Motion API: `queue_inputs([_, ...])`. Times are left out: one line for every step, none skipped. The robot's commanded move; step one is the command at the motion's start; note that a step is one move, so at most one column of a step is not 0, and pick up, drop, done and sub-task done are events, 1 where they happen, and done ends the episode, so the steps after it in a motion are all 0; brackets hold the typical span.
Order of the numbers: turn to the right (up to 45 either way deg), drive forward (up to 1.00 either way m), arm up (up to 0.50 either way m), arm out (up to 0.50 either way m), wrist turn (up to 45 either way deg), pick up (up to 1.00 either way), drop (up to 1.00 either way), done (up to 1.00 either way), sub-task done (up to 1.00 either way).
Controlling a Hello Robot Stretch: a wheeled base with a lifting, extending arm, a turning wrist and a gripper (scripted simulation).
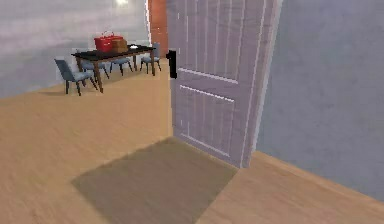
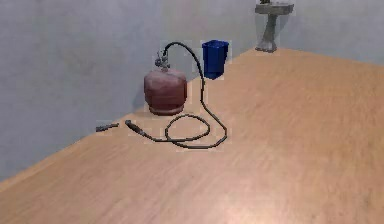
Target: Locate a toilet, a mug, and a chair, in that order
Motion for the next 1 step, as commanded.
queue_inputs([0.0,0.45,0.0,0.0,0.0,0.0,0.0,0.0,0.0])
